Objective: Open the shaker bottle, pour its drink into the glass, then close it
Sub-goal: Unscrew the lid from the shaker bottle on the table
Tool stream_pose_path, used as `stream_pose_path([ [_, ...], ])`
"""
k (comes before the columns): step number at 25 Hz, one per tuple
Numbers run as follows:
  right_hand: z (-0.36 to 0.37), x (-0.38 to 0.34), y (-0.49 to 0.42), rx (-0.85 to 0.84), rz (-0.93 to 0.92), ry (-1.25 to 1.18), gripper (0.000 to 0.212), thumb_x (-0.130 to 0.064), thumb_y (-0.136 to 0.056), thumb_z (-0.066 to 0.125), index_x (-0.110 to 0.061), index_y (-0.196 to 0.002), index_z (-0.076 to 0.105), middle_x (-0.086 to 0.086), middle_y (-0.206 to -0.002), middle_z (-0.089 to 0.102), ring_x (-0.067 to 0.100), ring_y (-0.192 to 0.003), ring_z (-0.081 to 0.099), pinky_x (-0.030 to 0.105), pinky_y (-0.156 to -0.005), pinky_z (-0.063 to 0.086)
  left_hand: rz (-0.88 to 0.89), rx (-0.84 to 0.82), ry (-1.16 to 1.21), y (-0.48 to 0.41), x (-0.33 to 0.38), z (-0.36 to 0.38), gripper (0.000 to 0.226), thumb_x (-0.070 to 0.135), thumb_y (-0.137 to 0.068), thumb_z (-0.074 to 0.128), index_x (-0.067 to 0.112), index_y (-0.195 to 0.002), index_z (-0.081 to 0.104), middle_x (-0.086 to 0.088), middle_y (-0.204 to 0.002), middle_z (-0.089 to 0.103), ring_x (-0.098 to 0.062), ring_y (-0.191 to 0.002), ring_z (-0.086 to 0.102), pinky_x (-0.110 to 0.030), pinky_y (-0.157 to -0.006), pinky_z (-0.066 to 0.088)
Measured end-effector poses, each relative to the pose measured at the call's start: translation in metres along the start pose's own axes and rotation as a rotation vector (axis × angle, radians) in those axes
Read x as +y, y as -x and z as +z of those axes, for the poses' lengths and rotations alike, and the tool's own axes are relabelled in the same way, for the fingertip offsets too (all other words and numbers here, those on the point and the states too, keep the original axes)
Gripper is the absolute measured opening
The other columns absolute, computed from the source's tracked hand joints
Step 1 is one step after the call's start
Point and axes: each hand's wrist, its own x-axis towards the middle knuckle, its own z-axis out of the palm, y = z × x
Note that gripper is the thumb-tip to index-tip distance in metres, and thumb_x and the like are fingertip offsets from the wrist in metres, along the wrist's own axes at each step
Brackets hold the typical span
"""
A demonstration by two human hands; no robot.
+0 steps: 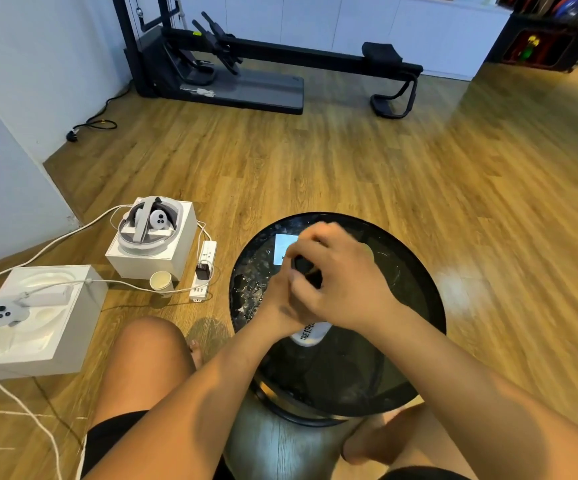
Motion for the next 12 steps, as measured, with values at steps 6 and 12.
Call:
stream_pose_path([
  [6,0.003,0.007,-0.009,-0.243,0.126,0.239,0.030,-0.044,-0.088,0.048,-0.021,-0.103,0.060,-0.002,-0.104,0.060,0.019,-0.105,0.053,0.049,-0.117,0.013,0.110,0.101,-0.249,0.006,0.010,0.000,0.087,0.057,-0.049,0.075,0.042,-0.124,0.034,0.025,-0.091,0.059,0.015,-0.084,0.061,-0.001,-0.062,0.043],
  [12,0.006,-0.001,0.009,-0.008,-0.061,0.001,0.018,-0.027,-0.083,0.062,-0.011,-0.074,0.061,-0.002,-0.073,0.050,0.015,-0.070,0.046,0.042,-0.108,0.034,0.074,0.117,-0.170,0.004,0.006,-0.001,0.031,0.034,-0.075,0.054,0.038,-0.106,0.051,0.012,-0.098,0.060,-0.008,-0.089,0.062,-0.024,-0.078,0.055],
])
